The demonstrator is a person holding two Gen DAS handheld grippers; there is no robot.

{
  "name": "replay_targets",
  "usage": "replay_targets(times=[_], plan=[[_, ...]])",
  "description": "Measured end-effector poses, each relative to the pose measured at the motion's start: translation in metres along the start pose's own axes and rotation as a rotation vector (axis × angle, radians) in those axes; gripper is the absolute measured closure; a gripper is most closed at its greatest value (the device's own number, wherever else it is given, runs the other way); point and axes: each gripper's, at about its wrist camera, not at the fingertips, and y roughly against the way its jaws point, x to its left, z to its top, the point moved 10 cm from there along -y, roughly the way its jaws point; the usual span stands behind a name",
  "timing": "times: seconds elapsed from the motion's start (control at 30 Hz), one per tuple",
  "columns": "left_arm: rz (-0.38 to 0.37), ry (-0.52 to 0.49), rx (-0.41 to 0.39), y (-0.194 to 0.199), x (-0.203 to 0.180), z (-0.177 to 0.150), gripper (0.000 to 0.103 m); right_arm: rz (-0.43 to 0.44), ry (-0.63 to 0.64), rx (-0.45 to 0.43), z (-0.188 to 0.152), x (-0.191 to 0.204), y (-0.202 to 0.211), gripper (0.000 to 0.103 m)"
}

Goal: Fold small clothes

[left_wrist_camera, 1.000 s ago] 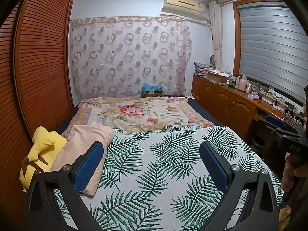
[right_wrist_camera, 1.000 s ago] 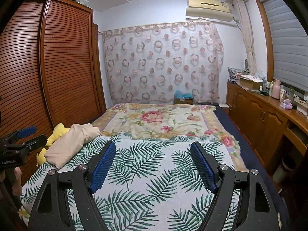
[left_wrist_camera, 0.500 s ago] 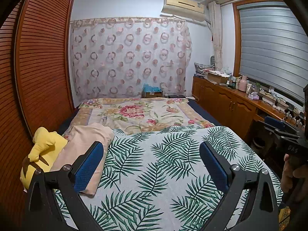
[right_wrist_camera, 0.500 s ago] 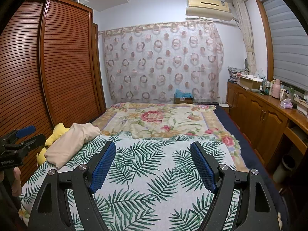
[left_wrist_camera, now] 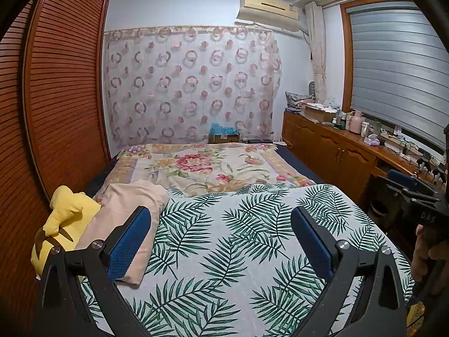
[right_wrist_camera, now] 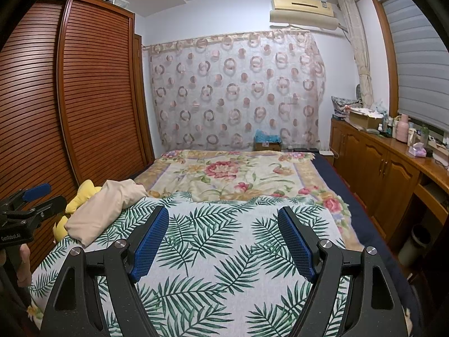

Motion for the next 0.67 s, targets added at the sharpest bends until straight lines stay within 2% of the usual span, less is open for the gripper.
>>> replay_targets(times=[0.67], plan=[[-0.001,-0.001,-0.002,-0.0004,0.0002,-0.0007,0.003,0.003,-0.001,-0.005,0.0024,-0.0052,0.0006,0.022]])
